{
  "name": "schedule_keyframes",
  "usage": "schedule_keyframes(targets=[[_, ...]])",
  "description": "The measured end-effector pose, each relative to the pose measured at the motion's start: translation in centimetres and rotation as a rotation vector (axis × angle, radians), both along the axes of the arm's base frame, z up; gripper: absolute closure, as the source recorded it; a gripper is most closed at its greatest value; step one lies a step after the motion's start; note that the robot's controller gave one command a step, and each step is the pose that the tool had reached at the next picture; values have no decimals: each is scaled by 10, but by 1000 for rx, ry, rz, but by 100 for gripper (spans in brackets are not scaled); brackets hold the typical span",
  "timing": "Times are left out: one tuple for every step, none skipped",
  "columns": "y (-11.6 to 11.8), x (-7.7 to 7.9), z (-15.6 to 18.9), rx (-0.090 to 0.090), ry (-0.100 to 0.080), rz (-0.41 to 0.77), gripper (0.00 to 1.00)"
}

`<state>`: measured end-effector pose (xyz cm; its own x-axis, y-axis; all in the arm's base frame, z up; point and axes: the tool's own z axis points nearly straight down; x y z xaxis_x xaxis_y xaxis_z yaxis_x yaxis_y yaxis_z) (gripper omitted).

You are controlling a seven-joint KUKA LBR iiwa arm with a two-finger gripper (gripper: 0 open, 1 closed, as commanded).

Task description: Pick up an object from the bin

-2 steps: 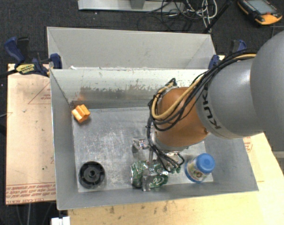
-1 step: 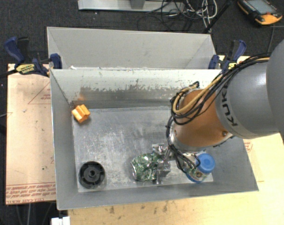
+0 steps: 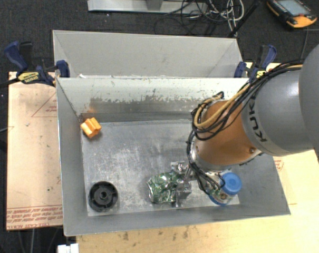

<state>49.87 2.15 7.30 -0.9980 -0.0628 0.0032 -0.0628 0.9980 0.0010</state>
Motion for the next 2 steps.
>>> schedule_keyframes(targets=[[0,-2,6,0,3,-2,100],[-2,2,51,0,-8,23,100]])
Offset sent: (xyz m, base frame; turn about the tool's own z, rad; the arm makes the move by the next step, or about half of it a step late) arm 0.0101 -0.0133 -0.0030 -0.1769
